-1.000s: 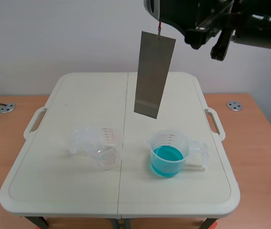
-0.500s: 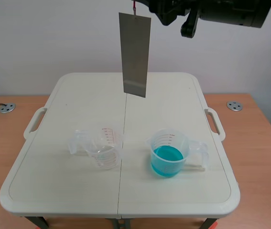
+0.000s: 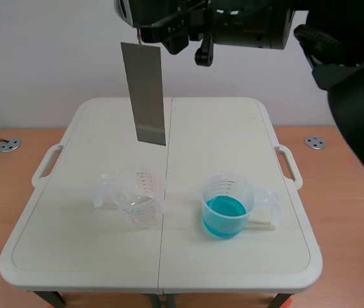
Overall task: Hold the metal plate by the orange handle, dip it into the blue solution, take it out and point at it, then put the plate back in the beaker on the left.
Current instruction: 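Put the plate into the left beaker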
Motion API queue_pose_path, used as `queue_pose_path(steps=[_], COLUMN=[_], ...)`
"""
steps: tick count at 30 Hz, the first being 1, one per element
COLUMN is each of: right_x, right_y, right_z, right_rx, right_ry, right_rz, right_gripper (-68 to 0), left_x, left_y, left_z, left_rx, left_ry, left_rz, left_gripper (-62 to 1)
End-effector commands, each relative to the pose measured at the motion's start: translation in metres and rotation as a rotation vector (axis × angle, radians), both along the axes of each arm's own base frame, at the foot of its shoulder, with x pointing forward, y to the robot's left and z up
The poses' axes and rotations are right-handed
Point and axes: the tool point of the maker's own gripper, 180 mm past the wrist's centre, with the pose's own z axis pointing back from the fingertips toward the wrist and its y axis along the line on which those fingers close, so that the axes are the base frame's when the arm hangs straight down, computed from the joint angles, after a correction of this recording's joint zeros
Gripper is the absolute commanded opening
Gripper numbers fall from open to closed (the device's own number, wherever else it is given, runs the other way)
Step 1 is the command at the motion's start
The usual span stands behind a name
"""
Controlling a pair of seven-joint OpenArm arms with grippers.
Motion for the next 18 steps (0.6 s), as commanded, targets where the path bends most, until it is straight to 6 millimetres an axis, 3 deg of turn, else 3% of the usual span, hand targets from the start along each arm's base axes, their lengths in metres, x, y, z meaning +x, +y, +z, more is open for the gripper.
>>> queue_pose_path(steps=[1,7,18], right_x=[0.003,0.008,0.005], right_y=[0.006,0.021,0.04], right_z=[0.014,-0.001,-0.027], right_rx=[0.028,0.017,-0.015], right_ry=[-0.029,0.025,0.096], right_rz=[0.016,0.043,0.087], right_gripper=[-66.5,-66.5,-66.5], left_x=[0.006,-0.004,-0.044], left_y=[0.002,0.001,-0.014], left_z=[0.002,-0.006,-0.024], left_rx=[0.016,0.05,0.013], left_ry=[-0.025,-0.016,0.099], left_rz=[-0.009,0.001,-0.004], left_gripper=[-56.2,-56.2,-56.2])
